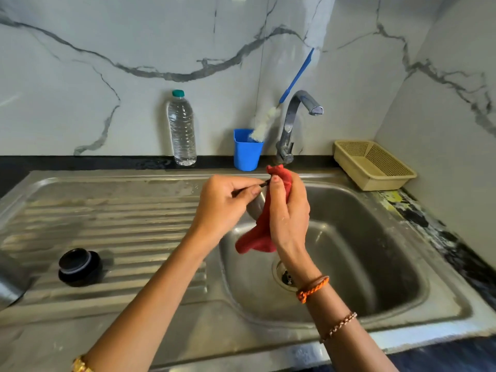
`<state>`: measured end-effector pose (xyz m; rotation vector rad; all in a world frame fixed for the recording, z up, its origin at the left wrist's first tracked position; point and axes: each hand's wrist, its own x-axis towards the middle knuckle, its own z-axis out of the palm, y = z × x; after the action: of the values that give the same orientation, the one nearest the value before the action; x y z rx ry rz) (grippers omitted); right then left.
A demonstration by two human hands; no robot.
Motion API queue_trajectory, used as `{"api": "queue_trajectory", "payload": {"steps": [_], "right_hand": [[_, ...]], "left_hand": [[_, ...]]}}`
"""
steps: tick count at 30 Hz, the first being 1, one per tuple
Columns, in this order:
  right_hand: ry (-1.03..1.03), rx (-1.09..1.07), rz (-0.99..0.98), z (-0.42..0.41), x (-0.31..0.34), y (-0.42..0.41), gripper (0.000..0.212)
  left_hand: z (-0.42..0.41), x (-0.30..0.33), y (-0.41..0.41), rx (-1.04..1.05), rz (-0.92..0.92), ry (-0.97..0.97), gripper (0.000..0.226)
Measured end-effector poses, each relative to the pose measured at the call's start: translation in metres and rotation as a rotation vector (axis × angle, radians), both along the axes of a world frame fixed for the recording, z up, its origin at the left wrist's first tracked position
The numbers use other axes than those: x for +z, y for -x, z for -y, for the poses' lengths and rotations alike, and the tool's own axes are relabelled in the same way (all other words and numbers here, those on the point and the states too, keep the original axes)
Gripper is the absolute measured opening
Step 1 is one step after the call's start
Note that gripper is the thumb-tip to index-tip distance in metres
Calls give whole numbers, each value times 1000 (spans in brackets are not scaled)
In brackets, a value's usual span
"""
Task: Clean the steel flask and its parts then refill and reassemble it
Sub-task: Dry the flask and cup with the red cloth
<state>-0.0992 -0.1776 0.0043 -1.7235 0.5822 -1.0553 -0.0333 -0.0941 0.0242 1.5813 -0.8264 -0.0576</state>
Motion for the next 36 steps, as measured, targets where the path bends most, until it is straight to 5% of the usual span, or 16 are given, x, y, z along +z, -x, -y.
{"api": "queue_trajectory", "payload": {"steps": [3, 5, 9, 14, 16, 18, 20, 22, 26, 28, 32, 34, 36], "right_hand": [[-602, 228, 54, 17, 27, -5, 30], [-804, 311, 32, 23, 30, -6, 25], [-319, -56, -17, 9, 10, -3, 25], [-53, -35, -65, 6, 3, -2, 37], [-278, 24, -80, 9, 7, -3, 33], [-738, 178, -8, 11, 13, 0, 24], [-915, 228, 53, 17, 11, 1, 22], [-678, 120, -18, 19, 6, -2, 25], [166, -64, -141, 7, 1, -2, 37], [187, -28, -154, 9, 2, -4, 38], [-533, 253, -101, 27, 12, -8, 37], [-439, 186, -181, 25, 11, -8, 40], [-26, -11, -264, 13, 4, -4, 44]], "left_hand": [[-1, 2, -9, -157, -324, 151, 32], [-2, -2, -13, -134, -322, 105, 29], [-3, -7, -10, 45, 84, -152, 22], [-3, -6, -1, -13, 76, -18, 26], [-3, -11, 0, 42, -28, 32, 25], [-5, -18, 2, -9, -244, 95, 25], [-2, -25, 3, -29, -295, 71, 16], [3, -24, 1, -25, -140, -2, 18], [7, -9, -2, -42, -57, 15, 22], [3, -7, 1, -72, -115, 68, 24], [-4, -17, 1, -110, -255, 140, 27], [-5, -21, 0, -84, -244, 122, 27], [1, -20, 2, -28, -119, 35, 22]]}}
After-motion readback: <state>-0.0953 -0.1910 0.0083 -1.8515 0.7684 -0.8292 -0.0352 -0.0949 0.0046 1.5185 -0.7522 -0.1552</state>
